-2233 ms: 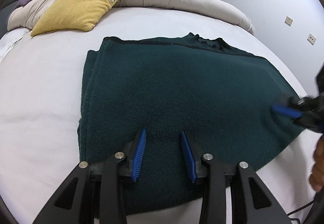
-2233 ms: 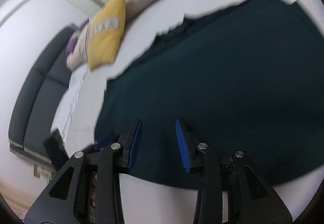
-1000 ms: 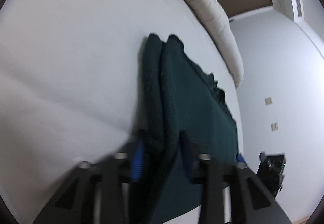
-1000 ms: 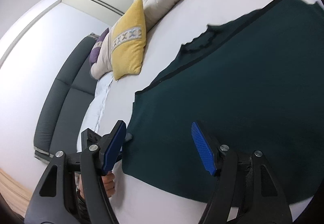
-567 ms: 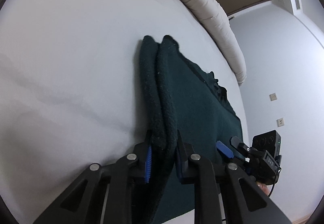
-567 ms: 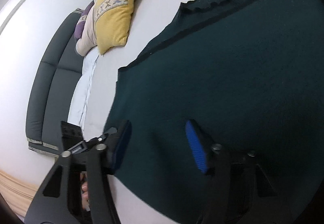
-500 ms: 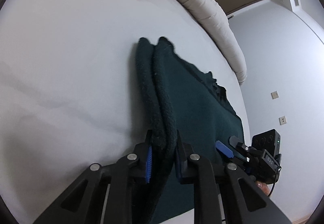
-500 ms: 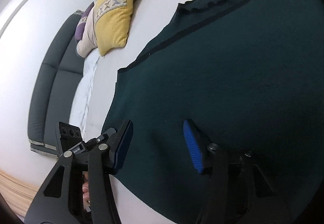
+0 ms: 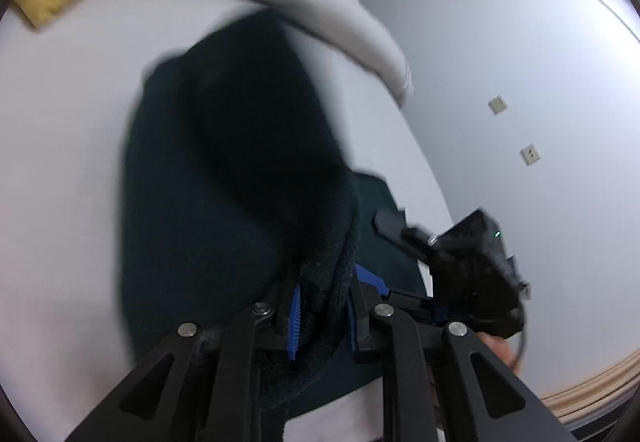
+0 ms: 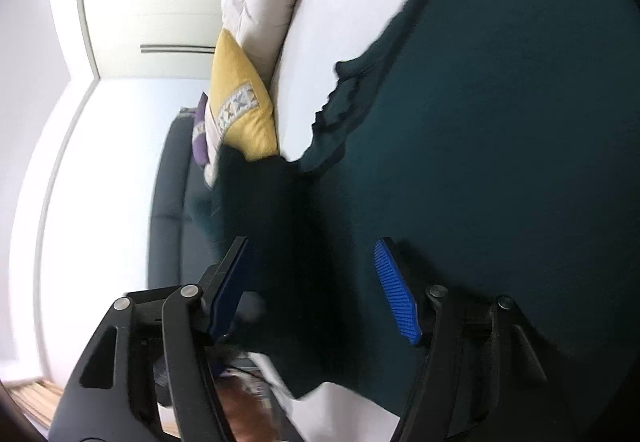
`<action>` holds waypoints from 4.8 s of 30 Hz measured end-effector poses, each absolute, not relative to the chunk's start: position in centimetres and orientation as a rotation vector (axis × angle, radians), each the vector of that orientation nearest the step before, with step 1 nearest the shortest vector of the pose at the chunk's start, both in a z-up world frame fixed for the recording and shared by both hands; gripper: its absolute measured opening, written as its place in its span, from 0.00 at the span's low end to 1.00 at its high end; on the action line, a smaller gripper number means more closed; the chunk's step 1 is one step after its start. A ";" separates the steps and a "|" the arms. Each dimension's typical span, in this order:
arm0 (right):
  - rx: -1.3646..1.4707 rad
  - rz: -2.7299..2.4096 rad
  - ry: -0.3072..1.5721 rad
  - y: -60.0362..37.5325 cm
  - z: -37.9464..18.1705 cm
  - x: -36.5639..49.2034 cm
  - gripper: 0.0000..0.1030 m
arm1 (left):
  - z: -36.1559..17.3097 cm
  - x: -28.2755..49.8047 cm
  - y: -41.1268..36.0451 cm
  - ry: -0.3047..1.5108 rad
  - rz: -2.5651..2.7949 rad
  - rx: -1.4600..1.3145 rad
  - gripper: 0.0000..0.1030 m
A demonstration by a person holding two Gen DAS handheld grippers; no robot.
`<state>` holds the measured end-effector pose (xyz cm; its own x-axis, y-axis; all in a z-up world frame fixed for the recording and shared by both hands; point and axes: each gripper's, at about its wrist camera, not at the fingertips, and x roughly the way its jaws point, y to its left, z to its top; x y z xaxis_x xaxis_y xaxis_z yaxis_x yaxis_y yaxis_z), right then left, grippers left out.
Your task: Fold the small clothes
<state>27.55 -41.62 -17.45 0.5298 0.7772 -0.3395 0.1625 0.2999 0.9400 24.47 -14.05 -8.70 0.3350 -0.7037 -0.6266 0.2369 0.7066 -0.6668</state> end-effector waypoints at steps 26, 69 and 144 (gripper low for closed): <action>0.738 0.373 1.107 -37.4 -13.8 28.7 0.11 | -8.5 19.2 -6.2 0.991 -0.696 -0.537 0.40; 0.826 0.227 1.019 -53.5 -15.3 23.6 0.11 | -9.6 21.5 -19.1 0.956 -0.678 -0.180 0.60; 0.844 0.267 1.029 -56.5 -13.0 26.9 0.26 | -11.2 28.6 -24.2 0.956 -0.579 0.117 0.51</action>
<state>26.93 -56.47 -13.01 0.5167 0.5636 -0.6444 0.1797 0.6646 0.7253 28.56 -24.18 -11.19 0.4386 -0.4145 -0.7974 0.5154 0.8429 -0.1547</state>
